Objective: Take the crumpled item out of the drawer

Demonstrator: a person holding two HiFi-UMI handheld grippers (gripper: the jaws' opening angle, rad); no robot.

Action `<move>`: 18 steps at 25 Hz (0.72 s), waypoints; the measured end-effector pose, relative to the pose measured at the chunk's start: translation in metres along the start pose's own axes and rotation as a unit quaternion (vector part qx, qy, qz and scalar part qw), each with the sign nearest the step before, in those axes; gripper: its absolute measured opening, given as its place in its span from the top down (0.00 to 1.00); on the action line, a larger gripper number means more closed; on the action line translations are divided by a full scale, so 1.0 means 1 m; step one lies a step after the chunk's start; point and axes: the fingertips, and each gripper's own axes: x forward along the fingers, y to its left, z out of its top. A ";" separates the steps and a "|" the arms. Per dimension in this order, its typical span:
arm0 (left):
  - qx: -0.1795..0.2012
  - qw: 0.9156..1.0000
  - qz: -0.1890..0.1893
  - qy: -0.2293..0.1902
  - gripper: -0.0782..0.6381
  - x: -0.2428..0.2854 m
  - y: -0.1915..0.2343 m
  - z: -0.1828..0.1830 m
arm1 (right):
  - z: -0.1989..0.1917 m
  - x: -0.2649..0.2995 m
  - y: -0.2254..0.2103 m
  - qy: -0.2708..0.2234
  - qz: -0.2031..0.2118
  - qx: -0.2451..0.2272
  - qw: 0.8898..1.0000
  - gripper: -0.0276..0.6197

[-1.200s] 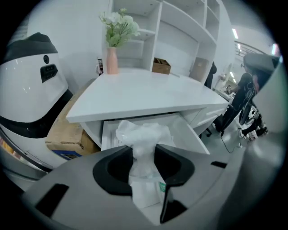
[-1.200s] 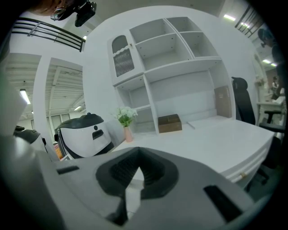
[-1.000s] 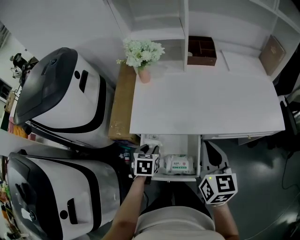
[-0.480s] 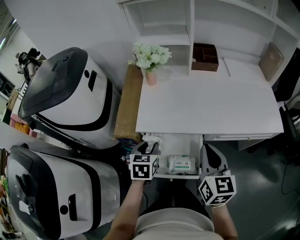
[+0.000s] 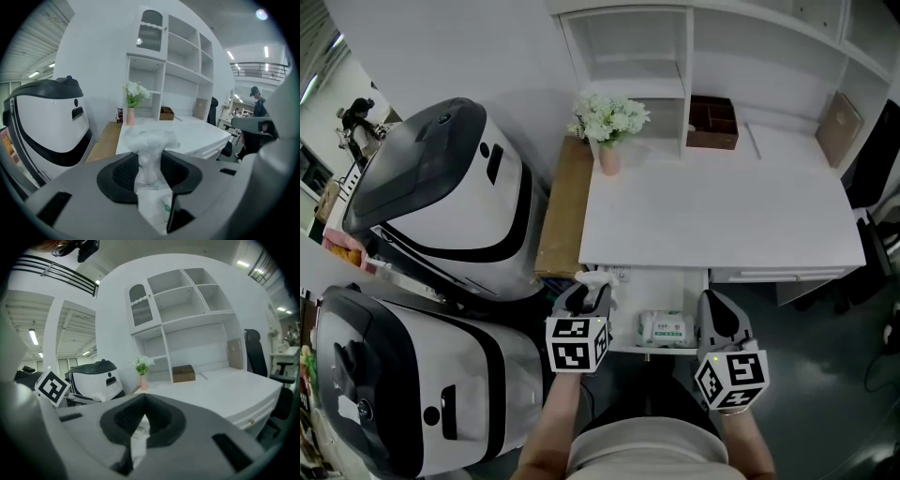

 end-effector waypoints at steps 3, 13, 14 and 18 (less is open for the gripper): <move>-0.001 1.000 0.001 -0.014 0.70 -0.010 0.001 0.004 | 0.000 -0.003 0.004 0.000 -0.005 -0.004 1.000 0.95; 0.003 0.999 0.001 -0.049 0.70 -0.038 0.004 0.020 | 0.000 -0.012 0.014 -0.003 -0.004 -0.005 1.000 0.95; 0.003 0.999 0.000 -0.051 0.70 -0.040 0.004 0.022 | 0.001 -0.013 0.016 -0.004 -0.002 -0.006 1.000 0.95; 0.002 0.998 -0.002 -0.062 0.70 -0.048 0.004 0.027 | 0.002 -0.015 0.020 -0.006 0.002 -0.010 1.000 0.95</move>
